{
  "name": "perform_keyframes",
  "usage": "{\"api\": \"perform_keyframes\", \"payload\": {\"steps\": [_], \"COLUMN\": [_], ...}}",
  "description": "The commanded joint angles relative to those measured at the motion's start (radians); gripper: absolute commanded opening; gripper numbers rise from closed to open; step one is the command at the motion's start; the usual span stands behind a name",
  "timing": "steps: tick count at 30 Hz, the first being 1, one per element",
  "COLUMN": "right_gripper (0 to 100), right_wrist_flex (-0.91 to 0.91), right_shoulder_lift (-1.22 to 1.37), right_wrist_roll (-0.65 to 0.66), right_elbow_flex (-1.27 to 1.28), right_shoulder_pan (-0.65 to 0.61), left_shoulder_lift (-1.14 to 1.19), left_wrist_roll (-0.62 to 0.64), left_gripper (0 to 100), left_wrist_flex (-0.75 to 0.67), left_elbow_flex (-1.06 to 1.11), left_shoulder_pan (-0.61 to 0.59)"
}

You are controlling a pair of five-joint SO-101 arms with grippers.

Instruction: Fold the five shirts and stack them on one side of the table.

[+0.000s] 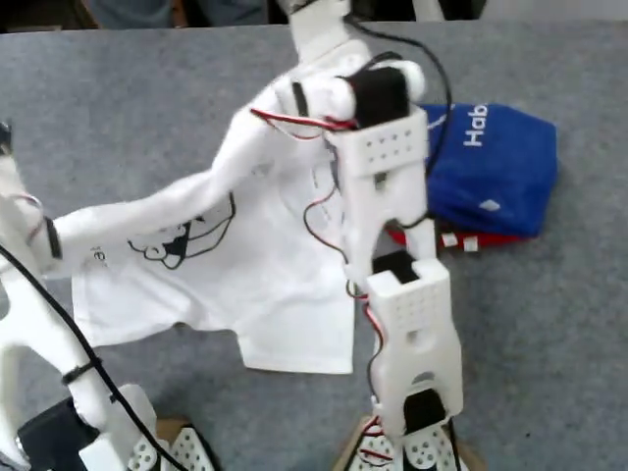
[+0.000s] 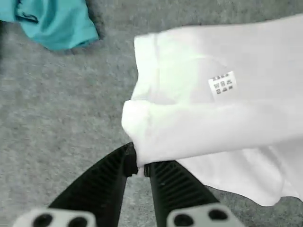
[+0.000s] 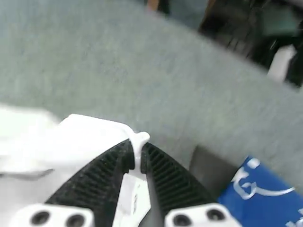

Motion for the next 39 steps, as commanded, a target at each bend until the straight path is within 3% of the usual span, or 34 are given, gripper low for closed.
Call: {"api": "perform_keyframes", "payload": {"steps": [1, 5, 9, 14, 21, 27, 31, 39], "right_gripper": [1.2, 1.2, 1.2, 1.2, 1.2, 1.2, 1.2, 1.2], "right_wrist_flex": [-0.018, -0.074, -0.170, -0.367, -0.628, -0.681, -0.687, -0.689], "right_shoulder_lift": [-0.012, -0.012, -0.012, -0.012, -0.012, -0.015, -0.013, -0.012], "right_wrist_roll": [0.034, 0.084, 0.091, 0.087, 0.083, 0.083, 0.083, 0.083], "right_elbow_flex": [0.142, 0.314, 0.492, 0.736, 1.041, 1.121, 1.124, 1.125], "right_shoulder_pan": [-0.008, -0.005, -0.003, -0.003, -0.002, 0.012, 0.012, 0.009], "left_shoulder_lift": [-0.037, -0.038, -0.038, -0.038, -0.037, -0.038, -0.038, -0.037], "left_wrist_roll": [-0.011, -0.011, -0.011, -0.008, 0.097, 0.170, 0.250, 0.582], "left_gripper": [12, 26, 32, 32, 31, 20, 19, 19], "left_wrist_flex": [-0.097, -0.127, -0.083, 0.018, 0.020, 0.018, 0.015, -0.265], "left_elbow_flex": [0.165, 0.200, 0.128, -0.002, 0.005, 0.108, 0.117, 0.332], "left_shoulder_pan": [0.010, 0.010, -0.001, -0.054, -0.174, -0.131, -0.119, -0.035]}}
